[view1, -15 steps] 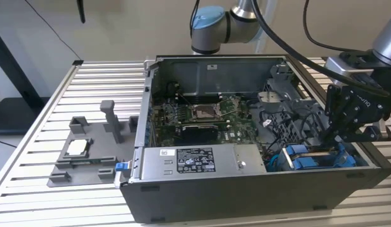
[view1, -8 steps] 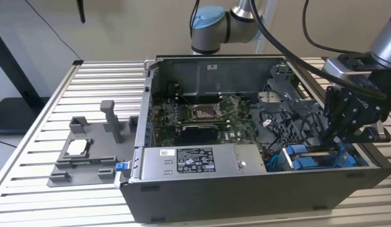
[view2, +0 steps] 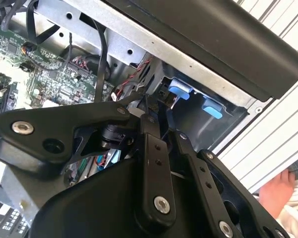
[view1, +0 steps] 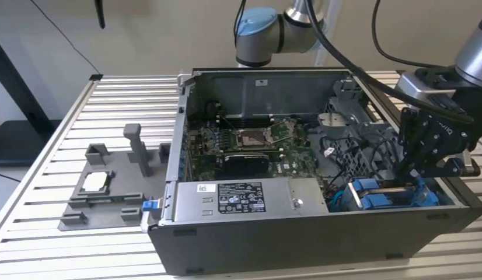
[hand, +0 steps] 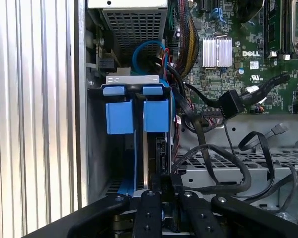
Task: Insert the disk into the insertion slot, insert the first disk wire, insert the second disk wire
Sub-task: 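Insert the first disk wire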
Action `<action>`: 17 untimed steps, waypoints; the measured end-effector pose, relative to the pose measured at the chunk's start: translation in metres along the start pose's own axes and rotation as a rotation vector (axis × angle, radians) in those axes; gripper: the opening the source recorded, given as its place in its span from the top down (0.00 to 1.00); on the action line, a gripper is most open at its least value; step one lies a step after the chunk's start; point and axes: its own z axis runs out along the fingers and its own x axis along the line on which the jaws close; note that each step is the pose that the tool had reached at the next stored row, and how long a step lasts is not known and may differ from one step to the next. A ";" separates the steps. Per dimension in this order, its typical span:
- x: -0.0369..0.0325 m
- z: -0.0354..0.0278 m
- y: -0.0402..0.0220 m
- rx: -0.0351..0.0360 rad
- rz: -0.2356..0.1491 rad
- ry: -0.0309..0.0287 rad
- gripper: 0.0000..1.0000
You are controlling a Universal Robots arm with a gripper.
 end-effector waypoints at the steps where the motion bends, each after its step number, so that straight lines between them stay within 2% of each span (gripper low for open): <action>1: 0.0000 0.0000 0.0000 0.0000 0.000 0.0000 0.81; 5: 0.0000 0.0004 0.0000 -0.0001 0.000 -0.0008 0.80; 6: 0.0000 -0.0004 0.0000 0.0000 0.000 0.0002 0.73; 7: 0.0000 -0.0017 0.0001 0.0000 0.000 0.0000 0.73; 17: -0.0007 -0.0378 0.0017 0.0012 0.000 0.0000 0.73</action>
